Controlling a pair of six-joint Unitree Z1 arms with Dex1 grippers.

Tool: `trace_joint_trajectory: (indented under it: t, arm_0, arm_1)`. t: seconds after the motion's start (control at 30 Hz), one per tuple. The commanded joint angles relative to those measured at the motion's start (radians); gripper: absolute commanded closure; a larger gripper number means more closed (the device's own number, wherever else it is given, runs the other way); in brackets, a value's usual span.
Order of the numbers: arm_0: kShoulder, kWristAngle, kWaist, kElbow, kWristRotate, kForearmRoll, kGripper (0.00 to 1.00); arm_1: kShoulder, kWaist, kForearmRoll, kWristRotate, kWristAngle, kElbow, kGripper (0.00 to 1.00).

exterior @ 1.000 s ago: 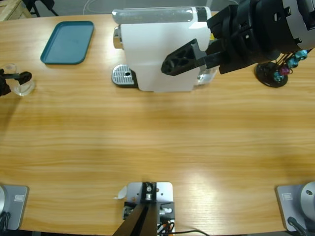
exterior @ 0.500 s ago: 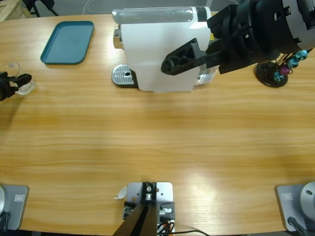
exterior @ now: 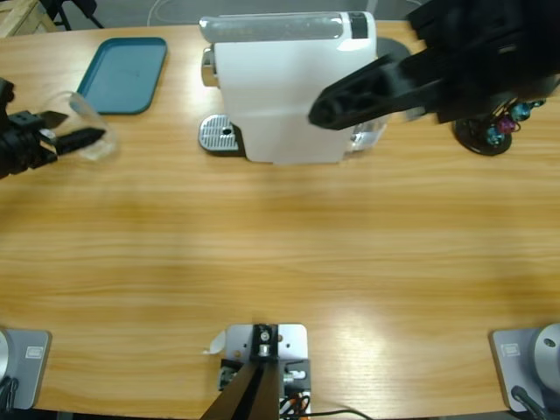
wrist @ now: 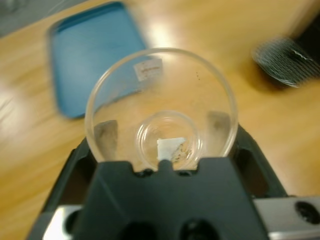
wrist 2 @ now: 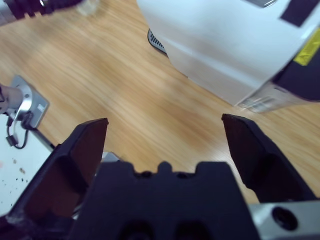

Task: Pour coffee

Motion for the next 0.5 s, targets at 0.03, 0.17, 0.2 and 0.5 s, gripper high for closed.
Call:
trace_joint_trajectory:
  t: [0.03, 0.17, 0.2, 0.5]
  arm_0:
    - [-0.052, -0.386, 0.086, -0.165, 0.490, 0.308, 1.000]
    - [0.088, -0.574, 0.161, -0.302, 0.599, 0.334, 1.000]
    - [0.130, -0.622, 0.179, -0.336, 0.607, 0.334, 1.000]
    - [0.402, -0.822, 0.173, -0.513, 0.663, 0.333, 1.000]
  arm_1:
    - [-0.213, 0.009, 0.074, -0.023, -0.024, 0.068, 0.000]
    - [-0.283, 0.009, 0.153, -0.023, -0.048, 0.070, 0.000]
    - [-0.297, 0.009, 0.173, -0.024, -0.051, 0.069, 0.000]
    - [-0.359, 0.009, 0.250, -0.023, -0.068, 0.069, 0.000]
